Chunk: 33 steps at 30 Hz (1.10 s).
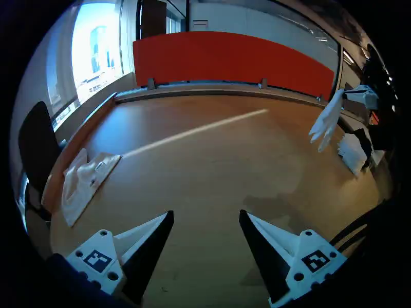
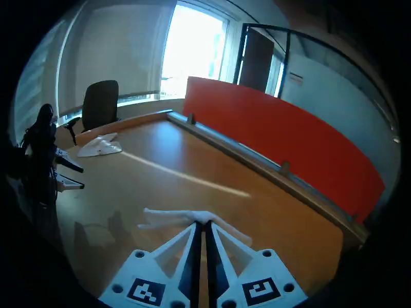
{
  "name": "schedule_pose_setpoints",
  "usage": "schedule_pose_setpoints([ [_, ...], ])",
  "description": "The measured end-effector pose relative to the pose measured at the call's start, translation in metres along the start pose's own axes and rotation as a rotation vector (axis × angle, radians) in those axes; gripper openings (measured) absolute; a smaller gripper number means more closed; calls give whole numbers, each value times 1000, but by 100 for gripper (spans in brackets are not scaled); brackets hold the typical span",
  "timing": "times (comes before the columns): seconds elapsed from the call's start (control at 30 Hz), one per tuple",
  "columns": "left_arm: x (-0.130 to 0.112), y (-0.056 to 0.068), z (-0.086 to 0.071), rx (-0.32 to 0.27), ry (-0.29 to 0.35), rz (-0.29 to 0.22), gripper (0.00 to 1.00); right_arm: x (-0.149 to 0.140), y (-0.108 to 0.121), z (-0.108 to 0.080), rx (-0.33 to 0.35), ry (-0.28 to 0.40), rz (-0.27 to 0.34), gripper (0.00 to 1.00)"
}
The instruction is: Fold towel
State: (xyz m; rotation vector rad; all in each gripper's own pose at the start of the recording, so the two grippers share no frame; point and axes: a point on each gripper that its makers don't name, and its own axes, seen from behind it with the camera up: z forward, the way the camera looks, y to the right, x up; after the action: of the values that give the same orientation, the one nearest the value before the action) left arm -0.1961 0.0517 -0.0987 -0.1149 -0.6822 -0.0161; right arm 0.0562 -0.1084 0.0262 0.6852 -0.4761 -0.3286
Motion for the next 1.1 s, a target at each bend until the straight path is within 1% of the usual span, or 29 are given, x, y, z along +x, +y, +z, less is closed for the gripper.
schedule_pose_setpoints([
  [0.23, 5, 5, 4, -7, 0, 4, 94, -2, 37, -18, -48, -1, 27, 5],
  [0.47, 9, 9, 8, -10, -2, 14, 94, -15, 70, -31, -92, -24, 36, 5],
  [0.77, 11, 13, 12, -14, -8, 16, 94, -33, 106, -43, -141, -60, 42, 5],
  [0.97, 12, 15, 13, -12, -8, 25, 94, -45, 132, -53, -178, -80, 51, 5],
  [1.1, 12, 15, 13, -12, -10, 21, 94, -52, 151, -60, -208, -92, 58, 5],
])
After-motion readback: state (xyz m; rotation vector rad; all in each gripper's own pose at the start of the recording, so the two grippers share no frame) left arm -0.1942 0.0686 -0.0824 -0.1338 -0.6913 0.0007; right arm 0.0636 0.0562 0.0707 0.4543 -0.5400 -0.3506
